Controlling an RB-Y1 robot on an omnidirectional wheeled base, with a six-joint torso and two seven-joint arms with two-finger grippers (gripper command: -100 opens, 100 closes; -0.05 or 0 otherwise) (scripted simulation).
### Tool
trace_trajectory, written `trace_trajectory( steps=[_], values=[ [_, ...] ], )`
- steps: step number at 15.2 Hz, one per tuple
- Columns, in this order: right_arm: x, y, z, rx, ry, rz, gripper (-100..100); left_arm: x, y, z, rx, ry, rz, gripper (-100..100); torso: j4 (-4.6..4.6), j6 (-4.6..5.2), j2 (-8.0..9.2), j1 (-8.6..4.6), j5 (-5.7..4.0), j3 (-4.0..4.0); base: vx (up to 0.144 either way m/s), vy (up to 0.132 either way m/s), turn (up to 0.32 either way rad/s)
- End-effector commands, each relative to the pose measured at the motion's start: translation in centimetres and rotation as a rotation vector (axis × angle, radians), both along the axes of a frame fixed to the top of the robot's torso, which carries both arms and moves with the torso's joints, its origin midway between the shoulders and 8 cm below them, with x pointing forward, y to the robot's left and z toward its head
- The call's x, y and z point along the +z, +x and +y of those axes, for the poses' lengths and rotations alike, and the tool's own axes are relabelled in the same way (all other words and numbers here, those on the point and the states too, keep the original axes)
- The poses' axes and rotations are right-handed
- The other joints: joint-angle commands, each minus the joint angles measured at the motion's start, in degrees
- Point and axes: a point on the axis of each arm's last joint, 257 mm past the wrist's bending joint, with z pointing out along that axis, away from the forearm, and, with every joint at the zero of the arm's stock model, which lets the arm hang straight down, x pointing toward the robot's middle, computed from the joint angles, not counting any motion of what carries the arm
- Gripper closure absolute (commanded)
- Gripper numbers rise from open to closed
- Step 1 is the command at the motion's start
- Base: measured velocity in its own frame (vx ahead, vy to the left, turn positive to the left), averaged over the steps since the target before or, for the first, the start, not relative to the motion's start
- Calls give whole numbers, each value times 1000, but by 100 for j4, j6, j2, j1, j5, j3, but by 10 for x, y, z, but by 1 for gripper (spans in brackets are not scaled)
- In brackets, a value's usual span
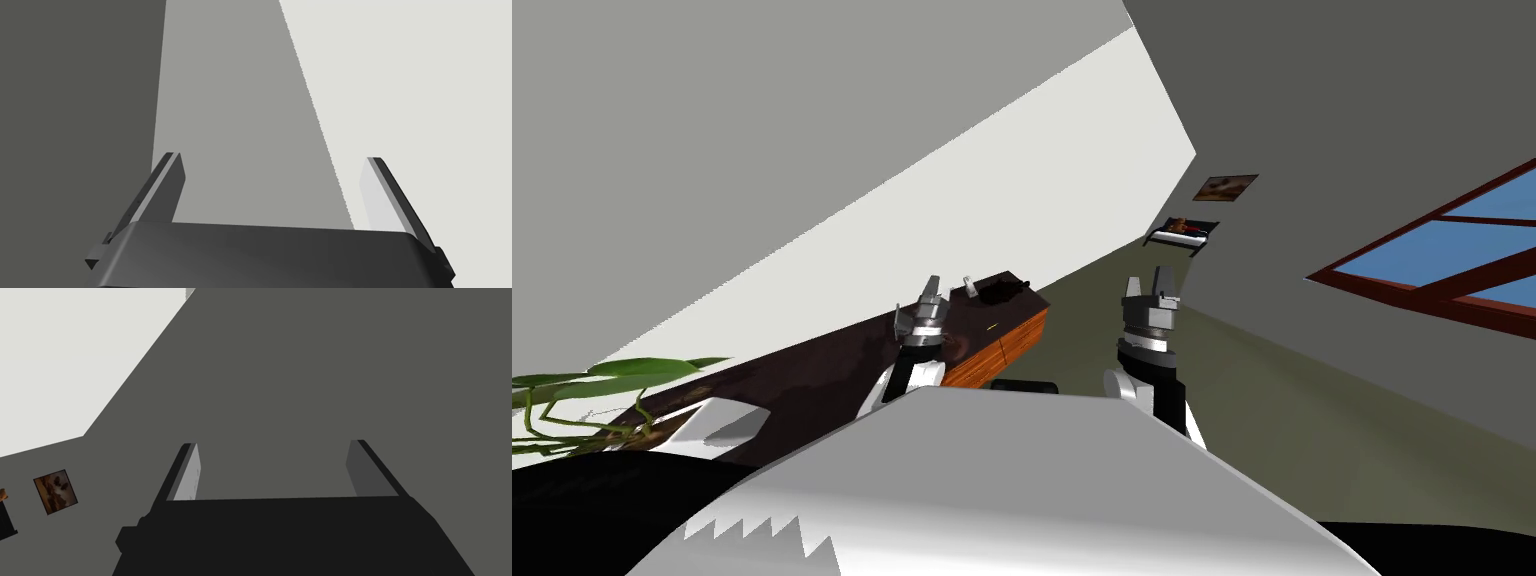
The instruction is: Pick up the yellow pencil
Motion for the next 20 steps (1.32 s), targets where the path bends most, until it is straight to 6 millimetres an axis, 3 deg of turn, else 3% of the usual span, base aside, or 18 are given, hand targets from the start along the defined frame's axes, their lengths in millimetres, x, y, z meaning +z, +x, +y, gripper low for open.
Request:
trace_trajectory(
  steps=[1, 2, 3, 4, 5, 6, 7, 10, 12, 14, 15, 18, 19, 20],
  values=[
    [0, 0, 0, 0, 0, 0, 0, -13, 6, 5, 0, 1, 47, -100, 0, 0, 0, 0, 0, 0, 58, -52, -22],
    [0, 0, 0, 0, 0, 0, 0, -32, 15, 12, 3, 3, 103, -100, 0, 0, 1, 1, 0, 1, 55, -58, -32],
    [0, 0, 0, 0, 0, 0, 0, -32, 15, 12, 3, 3, 103, -100, 0, 0, 2, 1, 0, 1, 49, -62, -28],
    [0, 0, 0, 0, 0, 0, 0, -54, 23, 21, 9, 2, 164, -100, 1, 0, 4, 0, 0, 2, 57, -67, -40],
    [0, 0, 0, 0, 0, 0, 0, -54, 23, 21, 9, 2, 164, -100, 1, 0, 3, -1, 0, 2, 69, -63, -29],
    [0, 0, 0, 0, 0, 0, 0, -74, 30, 31, 17, 1, 222, -100, 1, 0, 1, -1, -1, 1, 81, -68, -34],
    [0, 0, 0, 0, 0, 0, 0, -76, 31, 32, 18, 1, 228, -100, 0, 0, -3, -2, 0, -1, 76, -65, -29],
    [0, 0, 0, 0, 0, 0, 0, -119, 42, 56, 43, -7, 347, -100, -1, -1, -2, -7, -1, -2, 73, -79, -41],
    [0, 0, 0, 0, 0, 0, 0, -136, 47, 68, 58, -12, 402, -100, -1, 0, -6, -8, -2, -4, 86, -78, -37],
    [0, 0, 0, 0, 0, 0, 0, -149, 47, 73, 68, -16, 433, -100, -2, 0, -10, -9, -2, -6, 77, -66, -20],
    [0, 0, 0, 0, 0, 0, 0, -168, 50, 87, 87, -24, 490, -100, -2, -1, -4, -3, -1, -3, 68, -67, -34],
    [0, 0, 0, 0, 0, 0, 0, -200, 50, 108, 120, -38, 578, -100, -1, 1, -6, -9, -1, -3, 76, -79, -47],
    [0, 0, 0, 0, 0, 0, 0, -200, 50, 108, 120, -38, 578, -100, -1, -1, -4, -8, -2, -3, 50, -42, -3],
    [0, 0, 0, 0, 0, 0, 0, -216, 51, 123, 143, -49, 631, -100, 0, -2, 2, 0, -1, 1, 66, -55, -34]
  ],
)
